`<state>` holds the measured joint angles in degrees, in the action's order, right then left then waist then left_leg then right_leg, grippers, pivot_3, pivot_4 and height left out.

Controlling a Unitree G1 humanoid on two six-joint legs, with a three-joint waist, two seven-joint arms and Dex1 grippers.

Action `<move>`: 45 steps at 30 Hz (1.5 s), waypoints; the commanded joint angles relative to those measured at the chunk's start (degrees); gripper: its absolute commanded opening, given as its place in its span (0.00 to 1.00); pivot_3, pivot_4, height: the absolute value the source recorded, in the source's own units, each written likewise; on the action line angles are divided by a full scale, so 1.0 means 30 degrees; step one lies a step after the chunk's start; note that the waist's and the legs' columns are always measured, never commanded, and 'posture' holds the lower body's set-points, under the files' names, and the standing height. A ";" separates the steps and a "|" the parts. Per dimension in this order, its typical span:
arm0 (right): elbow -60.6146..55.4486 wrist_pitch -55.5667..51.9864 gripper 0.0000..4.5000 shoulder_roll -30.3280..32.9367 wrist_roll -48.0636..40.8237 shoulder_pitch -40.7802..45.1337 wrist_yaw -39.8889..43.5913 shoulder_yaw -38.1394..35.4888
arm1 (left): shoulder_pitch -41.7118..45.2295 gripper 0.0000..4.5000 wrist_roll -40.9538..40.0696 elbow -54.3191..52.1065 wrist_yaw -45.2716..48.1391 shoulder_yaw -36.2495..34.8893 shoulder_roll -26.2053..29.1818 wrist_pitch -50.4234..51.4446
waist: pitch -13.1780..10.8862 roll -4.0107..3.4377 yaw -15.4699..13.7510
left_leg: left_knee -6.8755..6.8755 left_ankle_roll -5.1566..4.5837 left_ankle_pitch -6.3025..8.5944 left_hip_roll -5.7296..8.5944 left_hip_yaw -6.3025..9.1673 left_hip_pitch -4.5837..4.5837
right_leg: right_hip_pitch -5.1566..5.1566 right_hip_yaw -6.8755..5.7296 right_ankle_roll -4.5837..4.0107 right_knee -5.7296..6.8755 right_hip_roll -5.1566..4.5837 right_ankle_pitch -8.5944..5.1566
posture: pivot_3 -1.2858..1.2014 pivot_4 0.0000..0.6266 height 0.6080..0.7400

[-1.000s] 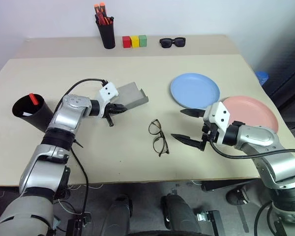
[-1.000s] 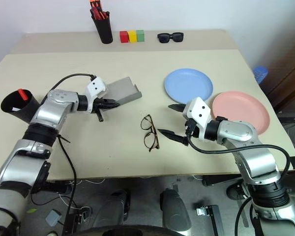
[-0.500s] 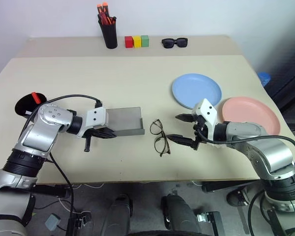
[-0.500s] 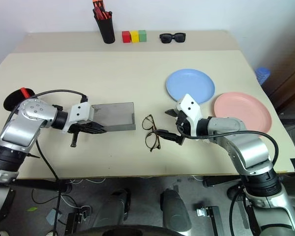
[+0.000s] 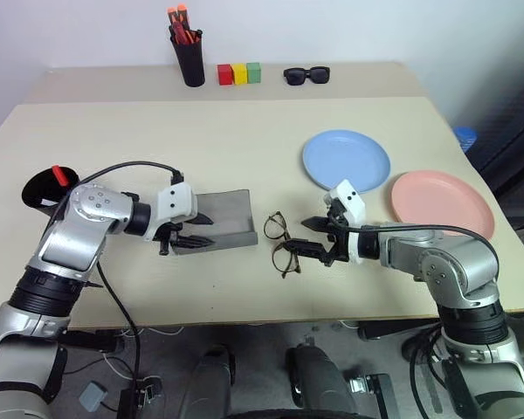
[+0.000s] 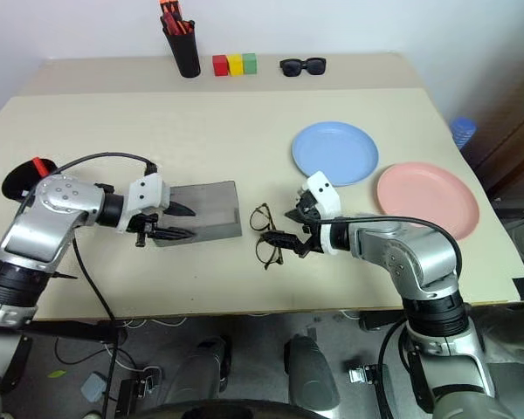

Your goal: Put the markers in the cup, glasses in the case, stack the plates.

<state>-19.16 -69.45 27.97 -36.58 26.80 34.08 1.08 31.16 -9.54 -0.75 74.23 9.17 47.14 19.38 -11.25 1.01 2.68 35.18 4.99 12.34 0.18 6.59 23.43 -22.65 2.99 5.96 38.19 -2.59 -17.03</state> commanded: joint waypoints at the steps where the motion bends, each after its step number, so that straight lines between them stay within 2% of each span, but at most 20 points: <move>1: 0.0054 -0.1325 1.00 -0.1092 -0.0867 0.0798 -0.1030 -0.0954 | -0.0906 0.50 -0.1058 -0.1822 -0.0264 -0.1526 0.0604 0.0123 | 0.0002 -0.0003 0.0047 | -0.0002 0.0000 0.0000 -0.0002 -0.0001 -0.0002 | -0.0002 0.0002 -0.0001 0.0004 0.0001 0.0000 | 0.52 0.24 1.00; 7: 0.1179 -0.2749 1.00 -0.2415 -0.0723 0.1299 -0.2491 -0.1227 | -0.3904 0.50 -0.2456 -0.4046 -0.0805 -0.3232 0.1011 0.0304 | 0.0001 -0.0005 -0.0040 | -0.0004 0.0000 0.0000 -0.0004 -0.0004 -0.0002 | -0.0003 0.0004 -0.0002 0.0004 -0.0002 0.0001 | 0.52 0.24 1.00; 13: 0.1658 -0.3317 1.00 -0.2667 -0.0786 0.1497 -0.2980 -0.1193 | -0.6452 0.50 -0.2811 -0.4687 -0.1314 -0.4455 0.1442 0.0152 | 0.0000 -0.0010 -0.0043 | -0.0004 -0.0001 0.0001 -0.0005 -0.0006 -0.0002 | -0.0003 0.0005 -0.0003 0.0000 -0.0004 0.0001 | 0.52 0.24 1.00; 16: 0.1925 -0.3496 0.81 -0.2892 -0.0897 0.1611 -0.3126 -0.1406 | -0.8059 0.52 -0.3193 -0.5518 -0.1684 -0.5254 0.1426 -0.0013 | -0.0003 -0.0016 0.0000 | -0.0019 -0.0004 0.0002 -0.0011 -0.0014 -0.0004 | -0.0018 0.0011 -0.0006 0.0003 0.0001 0.0000 | 0.52 0.24 1.00; 23: 0.2125 -0.3876 0.01 -0.3067 -0.1009 0.1800 -0.3238 -0.1837 | -1.1113 0.52 -0.3293 -0.5998 -0.2194 -0.6365 0.1277 -0.1164 | -0.0002 -0.0018 -0.0039 | -0.0015 -0.0004 0.0003 -0.0012 -0.0021 -0.0004 | -0.0014 0.0013 -0.0011 -0.0003 -0.0003 -0.0001 | 0.52 0.24 1.00; 29: 0.1306 -0.4072 0.01 -0.2370 -0.1344 0.2125 -0.2949 -0.1703 | -1.2041 0.52 -0.3667 -0.6149 -0.3543 -0.7248 0.0379 -0.1585 | -0.0001 -0.0020 -0.0053 | -0.0009 -0.0006 0.0003 -0.0012 -0.0026 -0.0006 | -0.0005 0.0015 -0.0014 -0.0018 -0.0006 -0.0002 | 0.52 0.24 1.00; 33: -0.0886 -0.1108 0.01 0.0737 0.0173 0.2258 -0.1112 0.1337 | -1.3726 0.52 -0.4131 -0.6677 -0.4665 -0.8406 -0.0375 -0.1181 | -0.0008 -0.0031 -0.0052 | -0.0009 -0.0025 0.0014 -0.0010 -0.0050 -0.0003 | -0.0011 0.0021 -0.0012 -0.0030 -0.0027 -0.0003 | 0.52 0.24 1.00; 35: -0.1729 0.0366 0.01 0.1570 0.0359 0.2553 -0.0059 0.2088 | -1.4472 0.52 -0.4181 -0.6747 -0.5338 -0.8876 -0.0782 -0.1106 | -0.0005 -0.0027 -0.0038 | -0.0012 -0.0035 0.0020 -0.0012 -0.0051 -0.0004 | -0.0011 0.0019 -0.0012 -0.0038 -0.0026 -0.0003 | 0.52 0.24 1.00; 40: -0.1476 0.2450 0.01 0.1604 0.0589 0.4738 0.1685 0.2891 | -1.5454 0.52 -0.4581 -0.6812 -0.7380 -0.9922 -0.2309 -0.1215 | -0.0010 -0.0035 -0.0011 | -0.0004 -0.0035 0.0020 -0.0034 -0.0055 -0.0014 | -0.0012 0.0021 -0.0024 -0.0033 -0.0006 -0.0006 | 0.52 0.24 1.00; 45: 0.1634 0.5203 0.01 0.0043 0.2347 0.7826 0.3136 0.5187 | -1.6465 0.52 -0.4181 -0.6770 -0.9348 -1.0833 -0.4095 -0.1898 | 0.0002 -0.0016 -0.0035 | 0.0000 -0.0035 0.0020 -0.0033 -0.0058 -0.0015 | -0.0010 0.0021 -0.0024 -0.0037 -0.0013 -0.0003 | 0.52 0.24 1.00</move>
<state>-16.15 -57.07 29.12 -31.41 48.59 41.95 14.82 -17.79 -22.15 -19.82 47.83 -21.36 35.14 15.35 -11.25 0.96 2.58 35.18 4.88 12.40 0.08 6.42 23.38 -22.68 3.05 5.89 38.08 -2.63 -17.03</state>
